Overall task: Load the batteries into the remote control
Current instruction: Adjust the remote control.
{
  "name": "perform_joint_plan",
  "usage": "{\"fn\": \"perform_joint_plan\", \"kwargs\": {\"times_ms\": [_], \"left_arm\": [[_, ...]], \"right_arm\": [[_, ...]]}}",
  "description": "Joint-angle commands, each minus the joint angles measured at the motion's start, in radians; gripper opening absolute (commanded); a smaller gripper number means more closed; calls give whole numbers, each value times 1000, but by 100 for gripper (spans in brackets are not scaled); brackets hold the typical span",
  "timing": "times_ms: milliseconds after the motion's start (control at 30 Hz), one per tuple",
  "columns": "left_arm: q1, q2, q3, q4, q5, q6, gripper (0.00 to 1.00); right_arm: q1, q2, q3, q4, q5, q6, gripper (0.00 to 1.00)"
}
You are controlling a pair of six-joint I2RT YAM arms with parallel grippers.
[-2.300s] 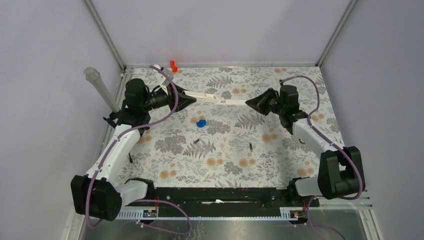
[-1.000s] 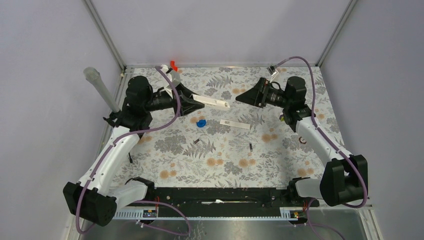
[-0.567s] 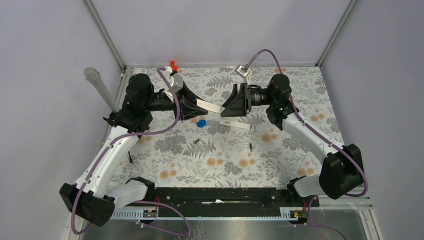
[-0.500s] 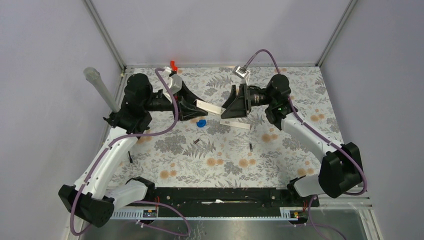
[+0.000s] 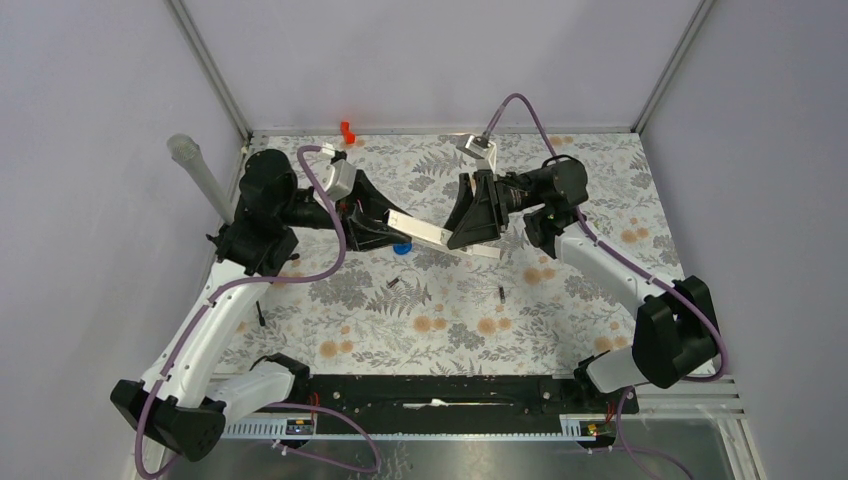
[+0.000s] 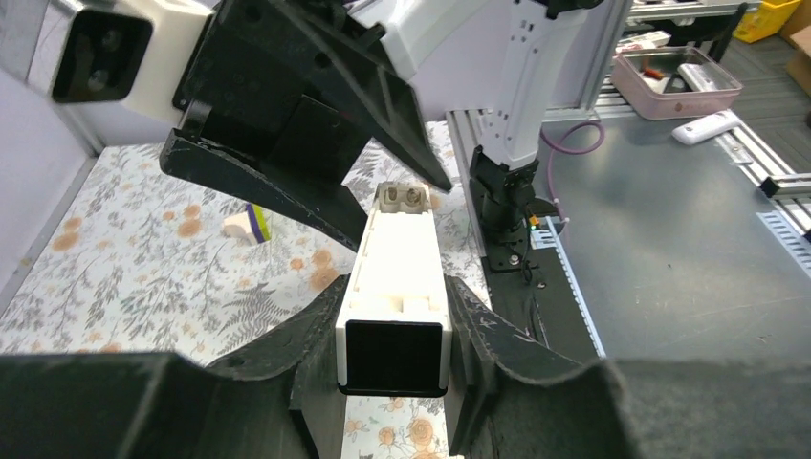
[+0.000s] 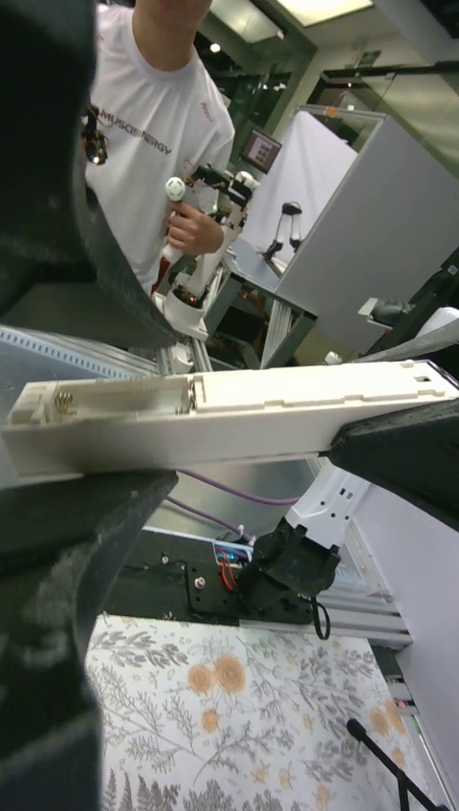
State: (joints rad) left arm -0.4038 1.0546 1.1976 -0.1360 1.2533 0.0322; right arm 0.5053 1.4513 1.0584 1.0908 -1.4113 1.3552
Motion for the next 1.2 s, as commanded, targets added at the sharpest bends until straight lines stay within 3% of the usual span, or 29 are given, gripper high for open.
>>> {"fn": "perform_joint_plan", "kwargs": {"times_ms": [0, 100, 167, 200, 233, 267, 400, 433, 533, 633, 833, 1000, 1100, 1167], "left_arm": [[-2, -8, 56, 7, 23, 50, 0], [-1, -8, 59, 6, 7, 52, 0], [-1, -11, 58, 6, -11, 52, 5], [-1, -16, 57, 6, -26, 52, 13], [-1, -21, 56, 6, -48, 46, 35], [-1, -29, 51, 6, -79, 43, 47], [-1, -72, 11, 32, -183, 40, 82], [-1, -85, 1, 41, -212, 37, 96], [0, -127, -25, 49, -318, 29, 99], [3, -162, -46, 81, -465, -25, 99], [21, -158, -45, 131, -638, -369, 99], [20, -60, 10, 160, -687, -654, 96], [21, -27, -2, 167, -838, -863, 93], [20, -10, -31, 232, -868, -942, 90]], "right_arm": [[16, -19, 52, 85, -47, 30, 48], [17, -21, 61, 36, -43, 3, 27], [16, -20, 70, 12, -34, -12, 20], [16, -19, 73, 9, -29, -13, 18], [16, -17, 76, 6, -26, -13, 17], [16, -16, 80, 3, -21, -13, 16], [16, -8, 94, -2, -7, -14, 15], [16, -7, 97, -4, -6, -15, 15], [15, -1, 104, -35, 13, -38, 15], [11, 5, 112, -173, 61, -146, 15], [-4, -27, 152, -604, 321, -504, 12], [-5, -93, 102, -550, 532, -559, 11], [-5, -131, 70, -497, 665, -566, 10], [-5, -152, 53, -466, 741, -572, 10]]}}
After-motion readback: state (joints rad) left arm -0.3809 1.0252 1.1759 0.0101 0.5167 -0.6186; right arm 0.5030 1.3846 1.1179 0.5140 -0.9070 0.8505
